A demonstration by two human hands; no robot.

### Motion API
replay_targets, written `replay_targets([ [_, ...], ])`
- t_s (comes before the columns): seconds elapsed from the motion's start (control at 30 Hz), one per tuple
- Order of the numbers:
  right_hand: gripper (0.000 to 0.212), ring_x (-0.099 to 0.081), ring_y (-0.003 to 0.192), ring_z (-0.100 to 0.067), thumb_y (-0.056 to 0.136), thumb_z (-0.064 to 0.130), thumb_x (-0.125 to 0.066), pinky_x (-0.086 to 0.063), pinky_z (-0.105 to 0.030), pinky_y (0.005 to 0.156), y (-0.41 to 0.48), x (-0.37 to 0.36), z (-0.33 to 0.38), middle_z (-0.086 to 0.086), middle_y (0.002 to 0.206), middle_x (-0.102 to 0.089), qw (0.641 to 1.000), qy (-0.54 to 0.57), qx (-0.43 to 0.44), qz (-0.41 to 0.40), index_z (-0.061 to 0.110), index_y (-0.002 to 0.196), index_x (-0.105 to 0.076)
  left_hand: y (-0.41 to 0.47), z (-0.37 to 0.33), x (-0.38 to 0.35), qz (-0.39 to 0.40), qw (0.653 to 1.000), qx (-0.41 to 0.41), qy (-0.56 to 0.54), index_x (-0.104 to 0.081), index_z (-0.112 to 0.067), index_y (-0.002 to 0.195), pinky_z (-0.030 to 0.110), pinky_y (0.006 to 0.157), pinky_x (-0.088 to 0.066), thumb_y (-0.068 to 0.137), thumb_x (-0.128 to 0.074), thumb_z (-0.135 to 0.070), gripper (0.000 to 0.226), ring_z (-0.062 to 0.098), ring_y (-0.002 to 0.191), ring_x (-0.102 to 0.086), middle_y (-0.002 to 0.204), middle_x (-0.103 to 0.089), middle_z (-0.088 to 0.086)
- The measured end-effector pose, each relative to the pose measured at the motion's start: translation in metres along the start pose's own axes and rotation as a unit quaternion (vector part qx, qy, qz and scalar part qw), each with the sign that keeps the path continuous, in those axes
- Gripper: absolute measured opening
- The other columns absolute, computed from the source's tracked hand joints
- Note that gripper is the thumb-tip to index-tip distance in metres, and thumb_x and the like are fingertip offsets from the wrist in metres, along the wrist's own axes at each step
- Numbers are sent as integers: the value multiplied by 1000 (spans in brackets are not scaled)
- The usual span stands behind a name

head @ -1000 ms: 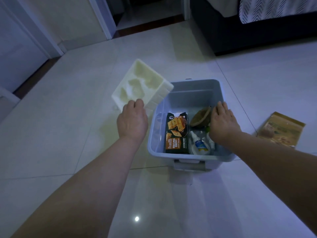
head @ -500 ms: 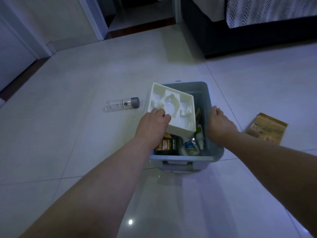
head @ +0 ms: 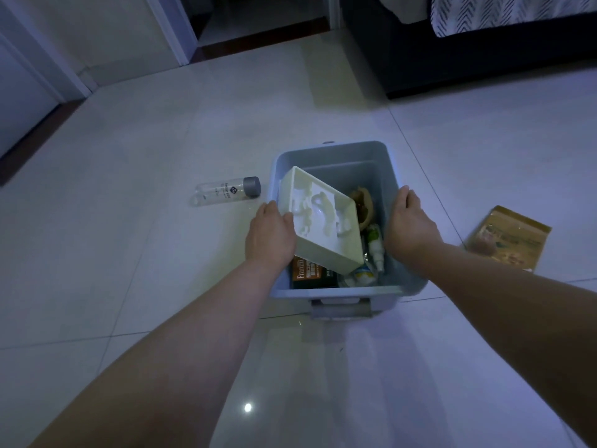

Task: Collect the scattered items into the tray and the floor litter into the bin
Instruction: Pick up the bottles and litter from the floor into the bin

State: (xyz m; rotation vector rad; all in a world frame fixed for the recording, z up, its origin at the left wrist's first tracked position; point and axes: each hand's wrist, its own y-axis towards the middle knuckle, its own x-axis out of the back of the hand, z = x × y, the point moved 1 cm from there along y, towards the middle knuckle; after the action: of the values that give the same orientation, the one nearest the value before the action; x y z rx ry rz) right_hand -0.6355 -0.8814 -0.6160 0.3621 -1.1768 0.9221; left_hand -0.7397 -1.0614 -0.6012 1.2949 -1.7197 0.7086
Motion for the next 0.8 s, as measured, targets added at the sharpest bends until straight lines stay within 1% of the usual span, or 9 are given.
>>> replay_targets([
  [0.17, 72, -34, 134, -39, 91, 8, -49, -34, -49, 107, 21, 15, -1, -17, 155, -16, 999, -15, -28, -17, 1, 149, -7, 10, -5, 1, 89, 983, 12, -159, -42, -4, 135, 26, 92, -33, 101, -38, -21, 39, 27, 127, -45, 134, -47, 13],
  [0.3, 72, -9, 147, -30, 92, 17, -47, -16, -48, 118, 27, 12, 22, -17, 158, -4, 997, -66, 15, -41, -1, 150, -7, 17, 0, -7, 125, 969, 1, -215, -37, -7, 138, 27, 97, -33, 99, -41, -22, 41, 22, 125, -44, 138, -43, 8],
  [0.43, 63, -24, 142, -31, 88, 12, -51, -31, -47, 113, 19, -5, 61, -15, 156, -15, 995, -37, 94, -14, 3, 144, -26, 24, -2, -11, 130, 954, 25, -269, -45, -9, 128, 23, 91, -29, 101, -39, -22, 31, 10, 114, -39, 121, -39, -6],
  [0.5, 54, -37, 134, -33, 92, 16, -48, -40, -45, 104, 11, -16, 76, -13, 153, -22, 991, -10, 133, -15, 8, 142, -32, 27, -4, -11, 149, 922, 64, -350, -55, -12, 113, 24, 86, -33, 101, -39, -22, 22, 10, 103, -41, 111, -43, -4],
  [0.57, 42, -43, 128, -33, 96, 24, -41, -42, -43, 99, 3, -25, 88, -13, 147, -32, 985, 5, 168, -37, 8, 135, -40, 34, -3, -10, 151, 886, 99, -428, -59, -6, 110, 28, 83, -39, 100, -41, -20, 25, 14, 99, -49, 105, -54, 3],
  [0.63, 43, -33, 136, -32, 99, 30, -36, -36, -41, 104, -2, -33, 99, -15, 147, -32, 982, 3, 187, -32, 7, 136, -40, 47, 9, -5, 98, 897, 132, -410, -60, -10, 100, 26, 79, -38, 100, -40, -19, 22, 13, 99, -45, 105, -51, 4],
  [0.7, 54, -15, 146, -28, 100, 39, -32, -22, -43, 115, -3, -39, 109, -14, 156, -17, 984, -17, 175, -13, 10, 144, -29, 63, 30, 1, 35, 927, 160, -336, -54, -16, 80, 25, 70, -36, 99, -38, -19, 25, 15, 94, -45, 102, -50, 8],
  [0.73, 60, -3, 149, -27, 99, 44, -30, -13, -45, 119, -2, -41, 113, -13, 159, -7, 986, -39, 163, -1, 10, 148, -22, 71, 42, 2, 29, 943, 165, -287, -57, -13, 85, 26, 74, -38, 99, -38, -18, 24, 20, 97, -51, 106, -54, 12],
  [0.8, 71, 13, 148, -27, 97, 54, -28, 1, -49, 119, 3, -44, 122, -11, 161, 6, 984, -97, 146, 9, 10, 151, -13, 86, 65, 3, 55, 971, 164, -166, -57, -2, 119, 32, 91, -42, 98, -40, -18, 31, 31, 118, -53, 129, -55, 19],
])
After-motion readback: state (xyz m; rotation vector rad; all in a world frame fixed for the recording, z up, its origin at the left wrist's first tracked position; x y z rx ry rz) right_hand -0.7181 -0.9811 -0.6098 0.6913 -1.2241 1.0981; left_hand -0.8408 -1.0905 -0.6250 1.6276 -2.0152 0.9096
